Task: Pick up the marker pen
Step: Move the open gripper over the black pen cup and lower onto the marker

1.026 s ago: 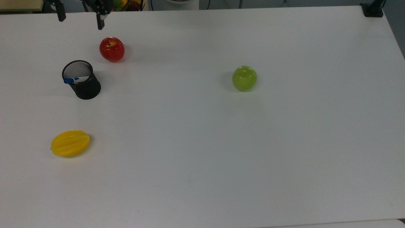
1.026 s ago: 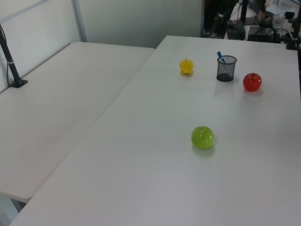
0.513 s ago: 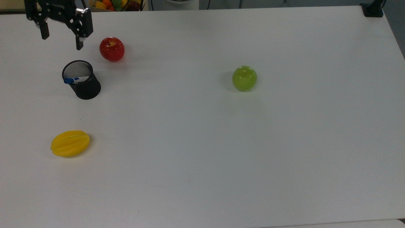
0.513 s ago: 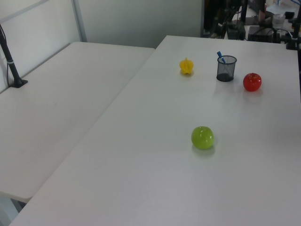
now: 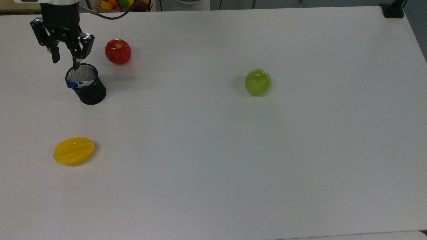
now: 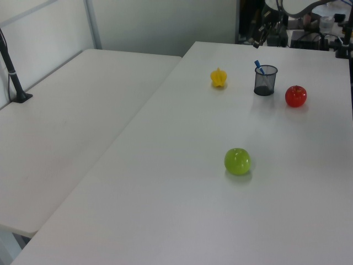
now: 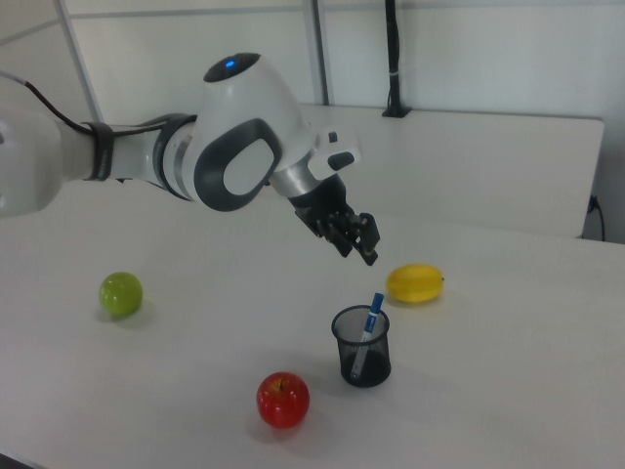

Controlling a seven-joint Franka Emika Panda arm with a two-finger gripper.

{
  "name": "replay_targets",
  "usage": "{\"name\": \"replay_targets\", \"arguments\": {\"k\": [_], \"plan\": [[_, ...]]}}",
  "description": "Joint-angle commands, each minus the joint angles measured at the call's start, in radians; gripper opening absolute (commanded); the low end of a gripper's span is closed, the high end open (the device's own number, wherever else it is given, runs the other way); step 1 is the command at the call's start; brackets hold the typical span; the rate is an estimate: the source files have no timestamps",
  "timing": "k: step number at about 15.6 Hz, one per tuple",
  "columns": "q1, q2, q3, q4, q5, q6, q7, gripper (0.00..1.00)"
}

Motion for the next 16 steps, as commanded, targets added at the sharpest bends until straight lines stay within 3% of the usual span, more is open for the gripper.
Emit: {"name": "replay_targets", "arguments": {"k": [1,8,16], "plan": [[-0.013,0.038,-0.003,-0.028,-0.02,0.068,-0.009,0.5],[-0.027,0.086,-0.003,-0.031,-0.08,0.104,-0.009,0.47],[-0.029,0.12,-0.003,-0.071,-0.087,0.187,-0.011,0.47]]}}
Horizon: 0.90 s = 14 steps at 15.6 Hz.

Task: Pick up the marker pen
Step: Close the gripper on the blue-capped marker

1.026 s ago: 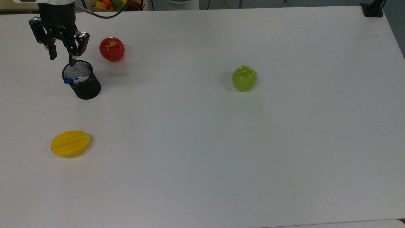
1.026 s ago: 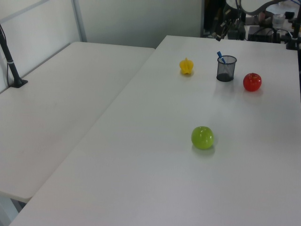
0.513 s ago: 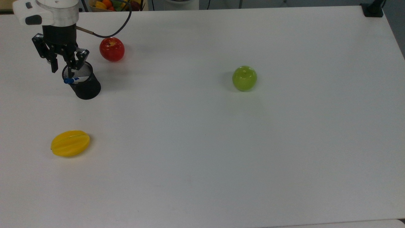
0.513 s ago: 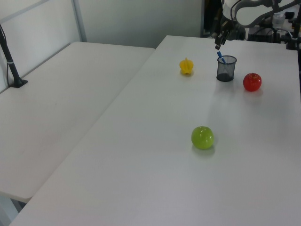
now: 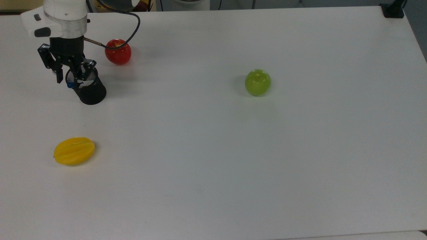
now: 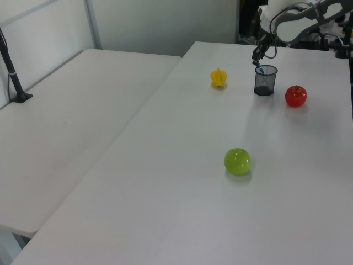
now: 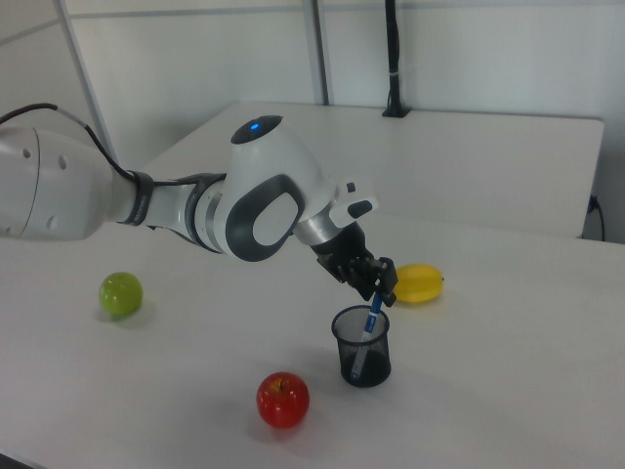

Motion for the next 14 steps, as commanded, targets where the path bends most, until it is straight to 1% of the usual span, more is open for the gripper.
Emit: {"name": "replay_targets", "arguments": {"k": [1,2,6,7,11,14], "plan": [[-0.002,-0.004,-0.002,-0.024,-0.037,0.03,-0.012,0.47],[-0.002,0.002,-0.002,-0.024,-0.054,0.028,-0.012,0.42],[0.0,0.001,-0.002,-0.024,-0.06,0.024,-0.014,0.02],[0.0,-0.001,-0.002,-0.024,-0.06,0.021,-0.012,0.0],[0.001,-0.015,-0.001,-0.016,-0.058,0.016,0.0,0.0],[0.0,-0.073,-0.002,-0.012,-0.048,0.014,0.002,0.0]]}}
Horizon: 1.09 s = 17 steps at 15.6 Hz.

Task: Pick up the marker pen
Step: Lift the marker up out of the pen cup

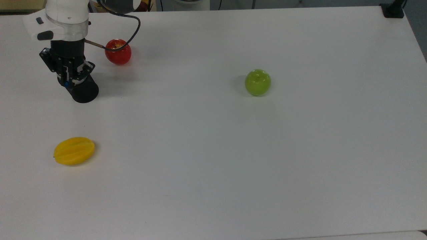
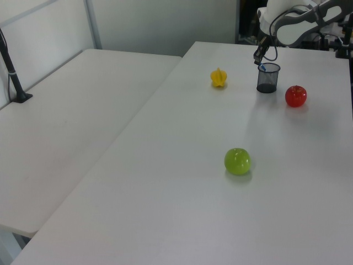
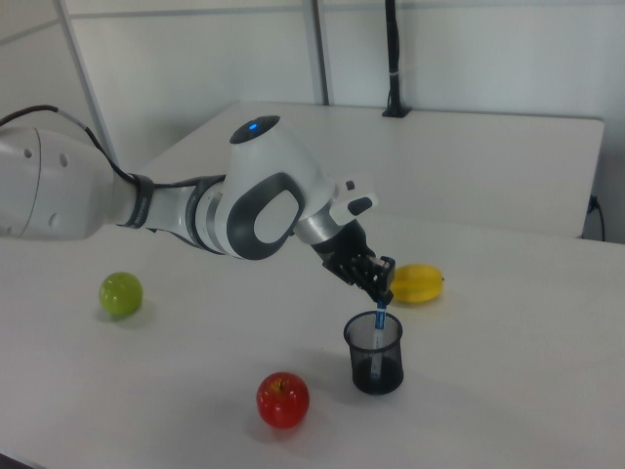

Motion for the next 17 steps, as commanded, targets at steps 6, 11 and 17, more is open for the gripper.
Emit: {"name": "replay_targets", "arguments": {"k": [6,11,17], "plan": [[-0.001,-0.219,0.009,0.033,0.008,-0.047,0.002,0.0],[0.013,-0.239,0.062,0.1,0.132,-0.165,0.002,0.0],[0.013,-0.221,0.22,0.136,0.253,-0.285,0.085,0.0]]}}
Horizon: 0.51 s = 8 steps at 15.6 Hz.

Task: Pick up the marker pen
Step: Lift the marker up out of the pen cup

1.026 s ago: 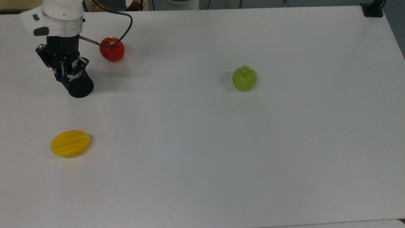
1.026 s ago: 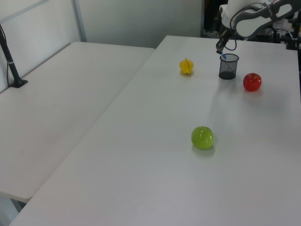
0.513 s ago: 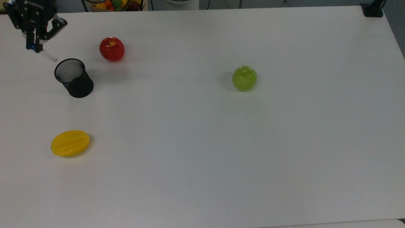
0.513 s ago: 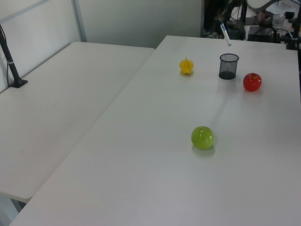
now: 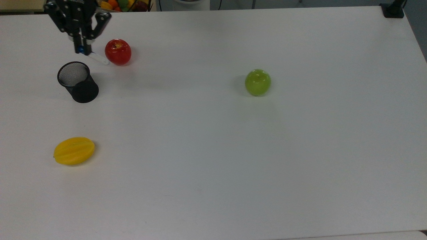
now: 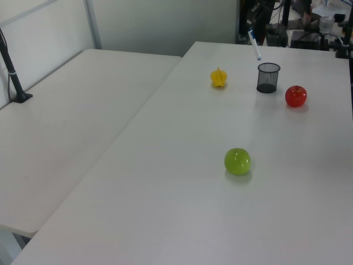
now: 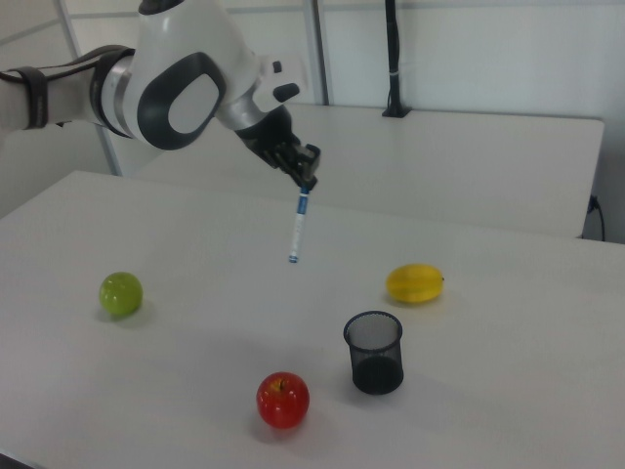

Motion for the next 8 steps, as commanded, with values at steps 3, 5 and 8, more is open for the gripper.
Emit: {"name": "replay_targets", "arguments": {"k": [3,5,8], "plan": [[0.006,0.04,0.167,0.026,0.045,-0.079,0.149,0.0],[0.024,0.083,0.218,0.026,0.051,-0.07,0.202,0.0],[0.084,0.148,0.226,0.027,0.1,-0.062,0.255,0.0]]}}
